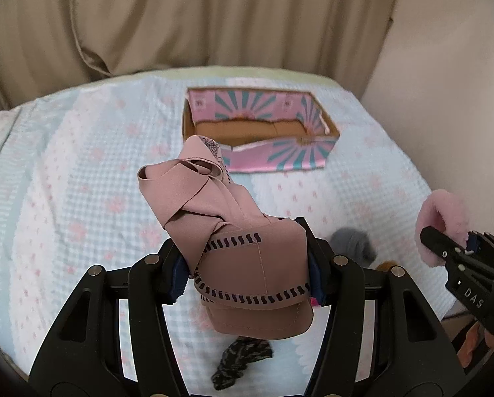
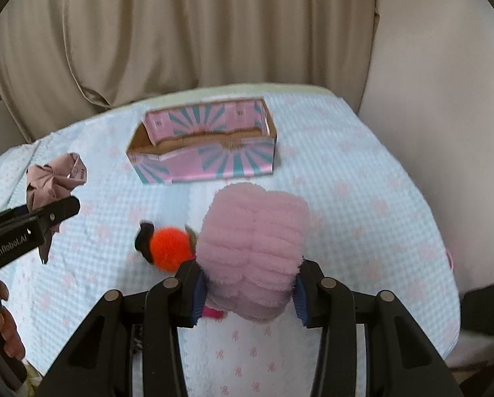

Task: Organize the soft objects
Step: 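Carry the pink bow and pink cuff with both tools into the striped box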

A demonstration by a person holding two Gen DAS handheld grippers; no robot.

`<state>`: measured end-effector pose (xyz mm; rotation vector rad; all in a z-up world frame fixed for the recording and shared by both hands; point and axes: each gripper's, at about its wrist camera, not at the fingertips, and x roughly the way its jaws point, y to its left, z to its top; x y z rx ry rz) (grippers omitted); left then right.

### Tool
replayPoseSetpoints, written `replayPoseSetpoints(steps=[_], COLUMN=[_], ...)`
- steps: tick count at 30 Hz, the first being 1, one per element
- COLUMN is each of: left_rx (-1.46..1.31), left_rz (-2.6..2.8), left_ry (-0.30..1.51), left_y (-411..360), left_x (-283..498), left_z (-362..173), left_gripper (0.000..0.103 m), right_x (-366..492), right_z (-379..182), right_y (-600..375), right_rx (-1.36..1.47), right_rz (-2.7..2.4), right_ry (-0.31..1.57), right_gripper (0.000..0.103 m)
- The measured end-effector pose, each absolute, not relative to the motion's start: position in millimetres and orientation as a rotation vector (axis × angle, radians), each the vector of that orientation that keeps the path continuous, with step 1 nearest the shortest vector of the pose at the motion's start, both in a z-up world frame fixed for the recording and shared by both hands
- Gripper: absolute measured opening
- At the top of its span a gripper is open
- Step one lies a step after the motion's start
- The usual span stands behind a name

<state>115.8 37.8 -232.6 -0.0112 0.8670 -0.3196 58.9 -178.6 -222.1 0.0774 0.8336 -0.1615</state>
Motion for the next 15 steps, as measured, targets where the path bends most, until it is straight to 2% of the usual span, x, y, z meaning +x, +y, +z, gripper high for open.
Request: replayPoseSetpoints(steps=[15], left_rx=[-0.063], left_rz=[-0.185], left_ry=[0.74], left_y=[-23], left_x=[160], left_z=[-121], left_gripper=[0.053], right_x=[155], right_z=[-108], right_y=[-238], right_rx=[-0.001], right_rz=[0.024], right_ry=[0.739], right_gripper=[0.039])
